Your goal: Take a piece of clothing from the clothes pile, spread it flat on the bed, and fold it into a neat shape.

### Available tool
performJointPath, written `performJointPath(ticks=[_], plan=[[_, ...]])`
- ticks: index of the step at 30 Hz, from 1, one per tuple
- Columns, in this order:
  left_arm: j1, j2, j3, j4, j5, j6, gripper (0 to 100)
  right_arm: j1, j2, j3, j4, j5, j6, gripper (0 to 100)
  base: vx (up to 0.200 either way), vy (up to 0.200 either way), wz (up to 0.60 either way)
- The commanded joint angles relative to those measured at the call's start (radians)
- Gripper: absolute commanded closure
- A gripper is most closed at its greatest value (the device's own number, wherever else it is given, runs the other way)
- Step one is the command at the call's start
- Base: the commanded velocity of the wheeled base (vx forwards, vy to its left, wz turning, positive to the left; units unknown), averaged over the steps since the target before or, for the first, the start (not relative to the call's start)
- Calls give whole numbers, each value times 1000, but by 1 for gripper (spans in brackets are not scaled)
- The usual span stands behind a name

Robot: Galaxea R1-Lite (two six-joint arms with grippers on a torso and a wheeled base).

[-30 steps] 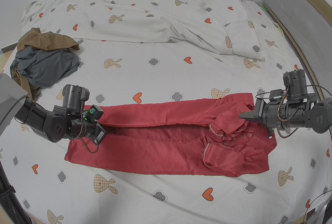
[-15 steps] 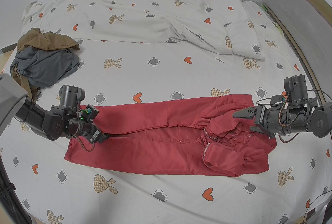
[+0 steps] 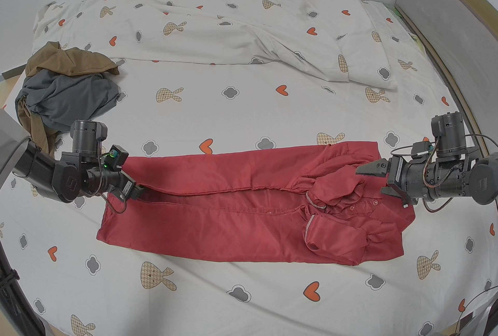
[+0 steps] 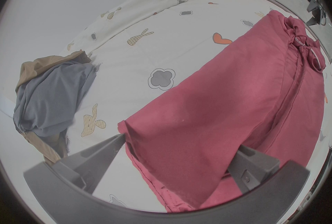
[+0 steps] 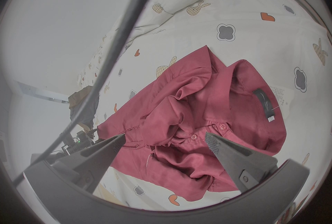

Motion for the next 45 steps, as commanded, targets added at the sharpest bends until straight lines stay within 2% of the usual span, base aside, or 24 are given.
performJointPath(ticks=[1, 13, 19, 27, 28, 39, 45], plan=[[11, -6, -18, -3, 0, -1, 0, -1, 4, 0, -1, 0, 0, 0, 0, 0, 0], [43, -37, -6, 5, 0, -4, 0, -35, 148, -52, -47, 11, -14, 0, 0, 0, 0], [42, -35, 16, 2, 0, -9, 0, -21, 237, -117, -108, 40, -12, 0, 0, 0, 0], [38, -35, 29, 1, 0, -9, 0, 25, 257, -147, -110, 98, -4, 0, 0, 0, 0], [38, -34, 29, 1, 0, -9, 0, 29, 257, -146, -110, 102, -3, 100, 0, 0, 0], [40, -34, 31, -1, 0, -12, 0, 0, 239, -112, -102, 120, -1, 100, 0, 0, 0], [46, -37, 29, -1, -1, -14, 0, -26, 139, -75, -59, 120, -3, 100, 0, 0, 0]])
